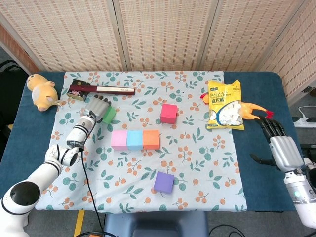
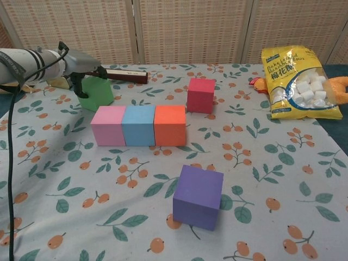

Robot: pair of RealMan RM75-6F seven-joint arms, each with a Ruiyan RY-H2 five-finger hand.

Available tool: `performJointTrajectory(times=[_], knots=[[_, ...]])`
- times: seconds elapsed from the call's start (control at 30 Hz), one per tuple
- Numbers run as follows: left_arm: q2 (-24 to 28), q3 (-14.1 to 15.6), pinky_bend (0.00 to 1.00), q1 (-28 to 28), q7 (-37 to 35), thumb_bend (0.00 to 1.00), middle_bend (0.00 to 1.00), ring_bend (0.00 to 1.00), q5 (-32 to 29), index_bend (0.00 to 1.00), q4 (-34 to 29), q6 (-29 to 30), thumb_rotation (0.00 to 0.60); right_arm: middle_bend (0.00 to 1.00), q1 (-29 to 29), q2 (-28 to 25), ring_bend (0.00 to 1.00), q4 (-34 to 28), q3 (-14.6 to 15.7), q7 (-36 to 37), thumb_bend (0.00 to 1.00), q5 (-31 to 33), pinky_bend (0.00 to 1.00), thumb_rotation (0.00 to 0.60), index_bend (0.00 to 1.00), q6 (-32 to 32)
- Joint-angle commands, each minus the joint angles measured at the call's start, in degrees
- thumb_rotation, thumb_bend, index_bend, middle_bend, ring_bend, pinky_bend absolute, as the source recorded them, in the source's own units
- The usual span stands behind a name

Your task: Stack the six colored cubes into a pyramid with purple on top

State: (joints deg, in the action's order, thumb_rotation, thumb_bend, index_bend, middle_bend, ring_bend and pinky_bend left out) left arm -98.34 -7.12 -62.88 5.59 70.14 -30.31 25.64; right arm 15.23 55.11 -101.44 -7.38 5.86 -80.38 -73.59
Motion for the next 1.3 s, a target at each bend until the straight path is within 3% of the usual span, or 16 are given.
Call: performJointTrajectory(times=[0.03,0.17,0.27,0.47,0.67,0.97,1.13,1.3], knots=[[-0.6,0.0,0.25,0.2,-3.1,0.32,0.43,0.33,1.6,0.49,1.5,1.8,0.600,0.00,0.0,0.0,0.00,0.0,0.0,0.0,0.00,-0.1,0.00,0.600,0.00,0.0],[1.7,-1.4,0.28,0.6,-5.0,0.32,0.50,0.40,1.6,0.53,-0.6,3.9,0.600,0.00,-0.1,0.0,0.00,0.0,0.1,0.2,0.00,-0.4,0.00,0.600,0.00,-0.2],[6.9,-3.1,0.28,1.4,-4.3,0.32,0.53,0.43,0.3,0.57,-8.6,5.9,0.600,0.00,0.0,0.2,0.00,0.2,0.1,0.5,0.00,-0.7,0.00,0.600,0.00,-0.1],[23.7,-5.7,0.28,4.4,3.2,0.33,0.54,0.46,-6.5,0.58,-37.1,8.7,0.600,0.00,0.3,0.9,0.00,0.8,0.4,1.5,0.00,-2.0,0.00,0.600,0.00,0.1],[34.9,-4.9,0.28,5.4,12.6,0.33,0.54,0.46,-12.5,0.56,-58.2,12.8,0.600,0.00,0.0,1.0,0.00,1.0,0.7,2.3,0.00,-2.7,0.00,0.600,0.00,-0.6],[37.6,-2.6,0.28,4.5,24.4,0.33,0.54,0.47,-14.2,0.54,-72.2,20.3,0.600,0.00,-0.6,1.2,0.00,1.1,1.2,3.2,0.00,-4.0,0.00,0.600,0.00,-1.5],[35.5,-0.5,0.28,2.3,31.0,0.33,0.52,0.46,-17.1,0.52,-74.0,20.7,0.600,0.00,-1.0,0.9,0.00,1.0,1.3,3.7,0.00,-4.4,0.00,0.600,0.00,-2.3],[32.4,1.2,0.27,-0.5,37.7,0.33,0.50,0.46,-23.8,0.48,-73.5,22.7,0.600,0.00,-1.3,0.2,0.00,0.8,1.0,4.2,0.00,-4.6,0.00,0.600,0.00,-3.0]])
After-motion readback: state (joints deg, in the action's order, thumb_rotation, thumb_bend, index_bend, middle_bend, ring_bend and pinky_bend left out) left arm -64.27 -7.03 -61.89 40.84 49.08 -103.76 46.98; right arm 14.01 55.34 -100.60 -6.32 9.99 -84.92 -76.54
